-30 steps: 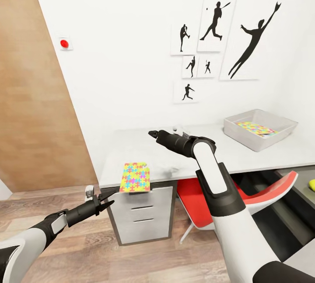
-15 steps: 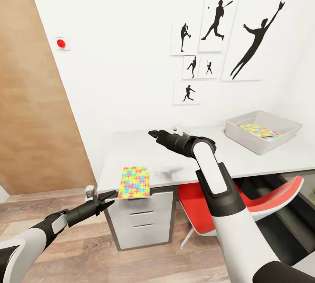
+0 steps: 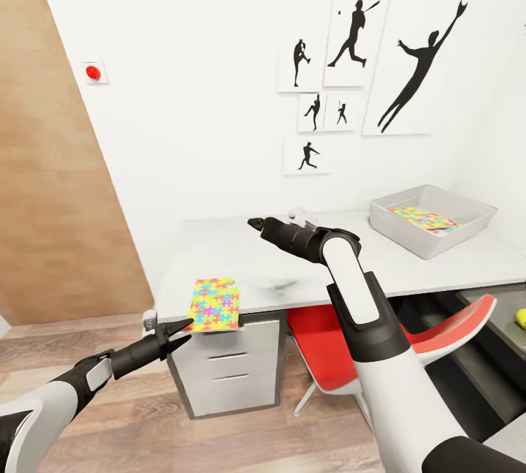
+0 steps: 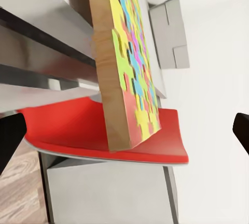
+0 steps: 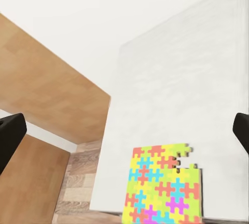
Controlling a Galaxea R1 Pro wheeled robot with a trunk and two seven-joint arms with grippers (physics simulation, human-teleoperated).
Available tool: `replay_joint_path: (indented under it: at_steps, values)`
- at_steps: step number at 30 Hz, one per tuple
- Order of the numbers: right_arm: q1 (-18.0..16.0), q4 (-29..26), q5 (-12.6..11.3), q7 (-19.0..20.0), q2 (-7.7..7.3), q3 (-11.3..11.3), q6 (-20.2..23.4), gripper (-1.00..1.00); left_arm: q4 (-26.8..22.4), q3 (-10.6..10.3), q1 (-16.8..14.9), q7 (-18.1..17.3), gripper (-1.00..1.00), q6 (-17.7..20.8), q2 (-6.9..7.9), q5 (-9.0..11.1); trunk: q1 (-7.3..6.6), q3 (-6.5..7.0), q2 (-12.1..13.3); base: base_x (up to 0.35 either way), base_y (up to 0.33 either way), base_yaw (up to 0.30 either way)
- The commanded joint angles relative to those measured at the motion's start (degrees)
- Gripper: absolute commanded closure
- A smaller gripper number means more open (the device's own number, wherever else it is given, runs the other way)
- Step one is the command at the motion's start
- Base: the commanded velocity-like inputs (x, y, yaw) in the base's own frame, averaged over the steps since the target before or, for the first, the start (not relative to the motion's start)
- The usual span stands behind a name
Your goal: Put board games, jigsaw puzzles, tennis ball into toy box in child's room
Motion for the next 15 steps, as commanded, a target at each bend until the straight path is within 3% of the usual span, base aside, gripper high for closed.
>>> replay_joint_path:
  at_steps: [1, 6, 15]
  values:
    - [-0.05, -0.06, -0.55, -0.6, 0.01, 0.01, 0.04, -1.0, 0.0, 0.45, -0.04, -0.19, -1.0, 0.6, 0.01, -0.37, 0.0, -0.06, -0.04, 0.0, -0.147, 0.0]
    - [-0.05, -0.06, -0.55, -0.59, 0.01, 0.01, 0.04, -1.0, 0.0, 0.45, -0.04, -0.18, -1.0, 0.59, 0.01, -0.37, 0.0, -0.06, -0.04, 0.03, -0.133, 0.0]
    - [-0.05, -0.01, -0.55, -0.6, 0.01, 0.01, 0.04, -1.0, 0.0, 0.45, -0.04, -0.19, -1.0, 0.53, 0.01, -0.37, 0.0, -0.06, -0.04, 0.082, -0.018, 0.0]
